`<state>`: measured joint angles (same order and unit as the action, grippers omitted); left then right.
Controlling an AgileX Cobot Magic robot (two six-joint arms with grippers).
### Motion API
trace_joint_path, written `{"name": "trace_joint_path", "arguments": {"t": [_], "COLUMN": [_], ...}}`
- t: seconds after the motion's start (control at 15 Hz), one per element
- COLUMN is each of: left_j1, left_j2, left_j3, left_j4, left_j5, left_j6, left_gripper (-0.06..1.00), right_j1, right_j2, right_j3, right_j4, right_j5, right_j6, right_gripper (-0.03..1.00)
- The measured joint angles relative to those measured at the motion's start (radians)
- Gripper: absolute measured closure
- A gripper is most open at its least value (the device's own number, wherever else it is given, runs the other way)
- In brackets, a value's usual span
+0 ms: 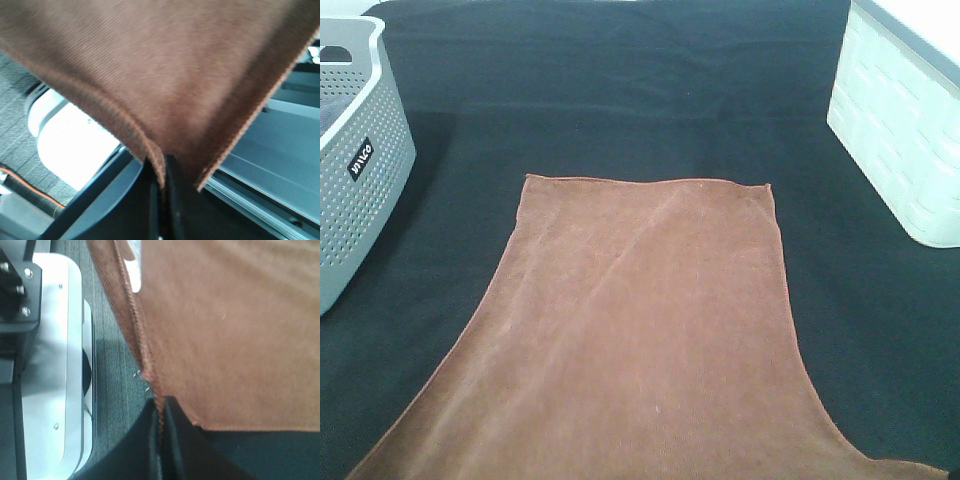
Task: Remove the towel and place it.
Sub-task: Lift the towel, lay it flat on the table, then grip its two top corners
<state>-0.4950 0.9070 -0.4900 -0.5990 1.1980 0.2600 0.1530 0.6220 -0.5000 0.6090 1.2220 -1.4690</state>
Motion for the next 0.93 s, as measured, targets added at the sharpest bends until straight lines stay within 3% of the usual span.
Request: {"name": "trace_joint_path", "arguments": {"t": [0.33, 0.53, 0.67, 0.8, 0.93], "left_j1": [0.000, 0.000, 0.000, 0.000, 0.000], "left_j2": [0.000, 0.000, 0.000, 0.000, 0.000], "left_j3": [0.001, 0.001, 0.001, 0.001, 0.001], "left_j4": [-0.143, -0.158, -0.142, -0.101, -0.083], "left_j5": [0.004, 0.004, 0.004, 0.005, 0.008], "left_j6": [0.152, 0.192, 0.174, 0.119, 0.079], "left_gripper": [0.94, 0.94, 0.92, 0.72, 0.32], "right_j1": [-0.003, -0.003, -0.003, -0.003, -0.003], "right_j2": [0.000, 0.000, 0.000, 0.000, 0.000], "right_j3": [0.000, 0.000, 0.000, 0.000, -0.005], "right_j4": [0.102, 0.105, 0.083, 0.041, 0.019], "right_j5": [-0.001, -0.001, -0.001, -0.001, -0.002], "right_j6": [-0.011, 0.015, 0.106, 0.185, 0.211], "right_gripper": [0.97, 0.97, 0.97, 0.83, 0.55]}}
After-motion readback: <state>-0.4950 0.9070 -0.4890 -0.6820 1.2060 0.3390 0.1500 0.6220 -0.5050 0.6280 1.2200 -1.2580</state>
